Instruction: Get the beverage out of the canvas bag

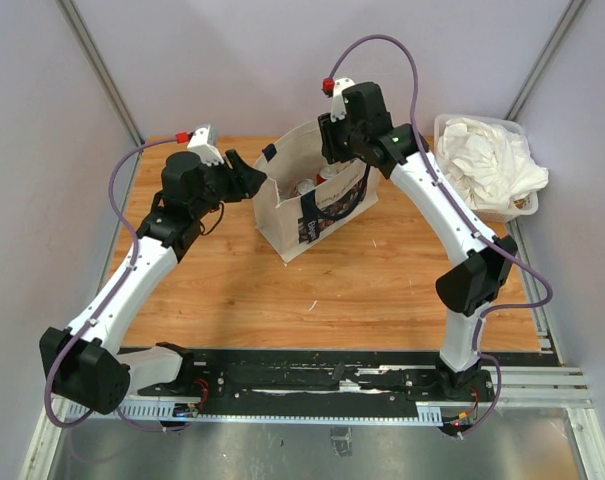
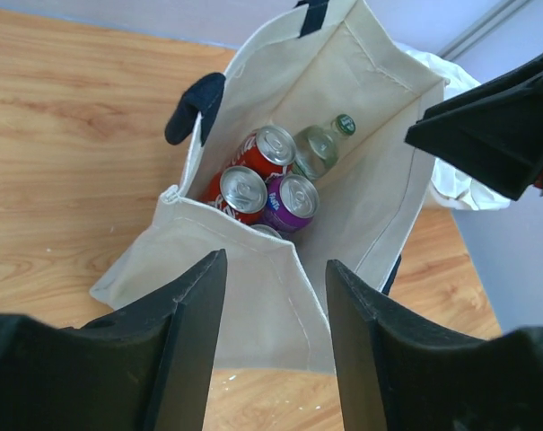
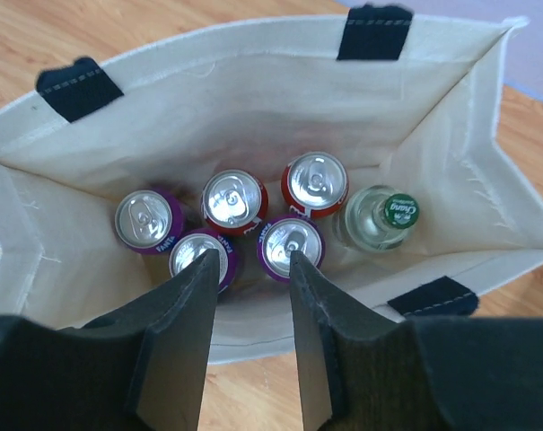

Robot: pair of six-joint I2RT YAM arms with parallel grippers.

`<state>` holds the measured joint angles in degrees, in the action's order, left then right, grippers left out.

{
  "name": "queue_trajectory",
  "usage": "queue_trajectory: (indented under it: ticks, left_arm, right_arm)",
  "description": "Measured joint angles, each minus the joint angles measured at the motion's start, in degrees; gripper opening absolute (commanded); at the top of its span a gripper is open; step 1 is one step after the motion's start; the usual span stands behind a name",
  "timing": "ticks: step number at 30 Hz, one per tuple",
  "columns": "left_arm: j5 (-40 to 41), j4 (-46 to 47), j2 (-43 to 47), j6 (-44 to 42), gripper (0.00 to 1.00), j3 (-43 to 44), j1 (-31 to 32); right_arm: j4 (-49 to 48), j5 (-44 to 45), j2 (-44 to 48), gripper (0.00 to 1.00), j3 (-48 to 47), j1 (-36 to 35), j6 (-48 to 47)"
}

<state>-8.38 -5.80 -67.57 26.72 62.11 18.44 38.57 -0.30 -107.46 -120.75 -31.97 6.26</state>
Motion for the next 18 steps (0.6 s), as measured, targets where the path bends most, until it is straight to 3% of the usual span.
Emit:
queue_trajectory:
  ticks: [8,18]
  left_arm:
    - [-0.2,0.9,-3.2,1.2,0.83,0.0,2.2]
    - [3.1,0.5,-6.4,2.3,0.87,0.0,6.1]
  right_arm:
    - [-0.3,-2.1,0.3,0.36,6.1,-3.4,-0.1]
    - [-3.1,-1.1,10.3,0.36,24.1,-8.2,0.3]
